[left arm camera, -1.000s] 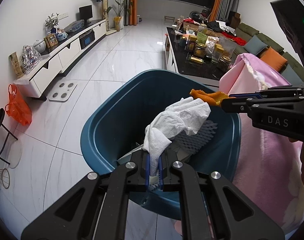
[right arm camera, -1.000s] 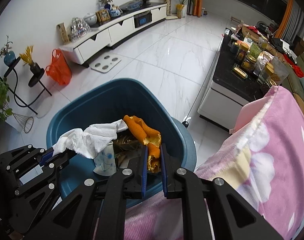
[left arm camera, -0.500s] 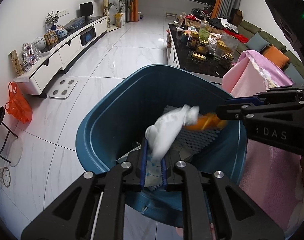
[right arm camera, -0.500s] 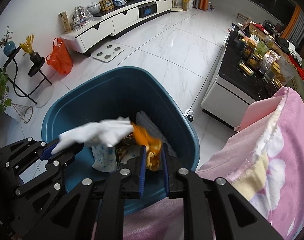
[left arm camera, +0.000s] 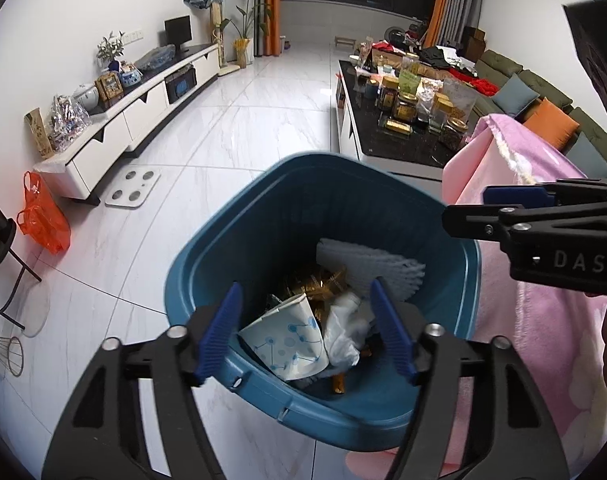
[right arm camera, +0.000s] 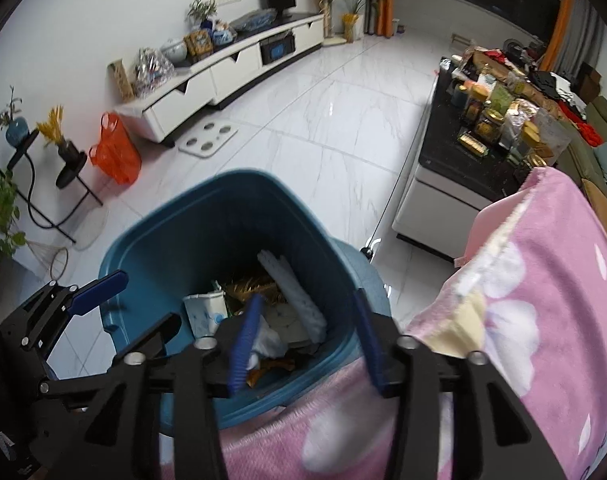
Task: Collect trash
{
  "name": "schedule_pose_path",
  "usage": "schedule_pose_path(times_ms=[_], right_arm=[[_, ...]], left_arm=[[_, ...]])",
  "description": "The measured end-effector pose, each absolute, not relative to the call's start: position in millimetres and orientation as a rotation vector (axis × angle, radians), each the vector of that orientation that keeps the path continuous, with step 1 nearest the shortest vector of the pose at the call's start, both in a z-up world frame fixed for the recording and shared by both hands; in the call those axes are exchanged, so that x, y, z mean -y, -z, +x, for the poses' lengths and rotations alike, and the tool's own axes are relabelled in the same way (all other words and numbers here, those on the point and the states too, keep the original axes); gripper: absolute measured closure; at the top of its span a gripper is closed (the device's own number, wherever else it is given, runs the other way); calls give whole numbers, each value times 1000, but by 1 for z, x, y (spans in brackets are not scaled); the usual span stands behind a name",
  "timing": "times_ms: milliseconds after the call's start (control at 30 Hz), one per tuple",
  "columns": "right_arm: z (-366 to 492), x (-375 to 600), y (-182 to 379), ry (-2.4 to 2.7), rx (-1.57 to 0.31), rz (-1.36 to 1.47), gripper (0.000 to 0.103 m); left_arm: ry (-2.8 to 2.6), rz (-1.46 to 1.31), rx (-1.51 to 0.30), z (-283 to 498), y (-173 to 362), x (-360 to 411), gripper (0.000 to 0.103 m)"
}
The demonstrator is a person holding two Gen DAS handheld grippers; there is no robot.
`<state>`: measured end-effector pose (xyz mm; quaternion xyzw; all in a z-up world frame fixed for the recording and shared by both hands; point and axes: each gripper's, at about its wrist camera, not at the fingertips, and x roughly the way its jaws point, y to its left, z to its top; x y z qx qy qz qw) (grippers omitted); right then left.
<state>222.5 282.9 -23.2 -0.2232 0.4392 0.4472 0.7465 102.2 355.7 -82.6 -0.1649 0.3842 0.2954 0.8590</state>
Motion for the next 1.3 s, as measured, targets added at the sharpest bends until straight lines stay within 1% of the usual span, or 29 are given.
schedule_pose_path(times_ms=[67,133,200,233,300,333,367,433,467,967,1300], right_arm=[[226,-277,19,-970,-947,-464,41],[228,-270,14,-961,-929,-440,36],[228,-263,8,-953,-905,-415,28],[229,-259,5,-949,-893,-404,23],[230,-251,-2,-941,-868,-388,20],[230,-247,-5,-937,-856,-381,14],[230,-243,-8,-931,-841,-375,11],[232,-235,-14,-920,-813,-367,10],[232,-229,-18,-913,-801,-356,7],[227,-155,-44,-837,-709,-245,7],[218,-93,-57,-756,-645,-199,7]], left_arm=[[-627,-344,-788,99,76,-354,21],[-631,-340,-779,95,72,-353,18],[-633,-339,-764,92,65,-351,11],[-636,-336,-759,92,63,-350,9],[-638,-331,-746,91,56,-347,6],[-641,-328,-743,90,54,-347,6],[-641,-326,-742,90,51,-345,6],[-637,-325,-735,88,46,-342,6],[-639,-322,-734,87,43,-340,6],[-641,-286,-657,77,-11,-303,6],[-568,-247,-609,81,-38,-260,6]])
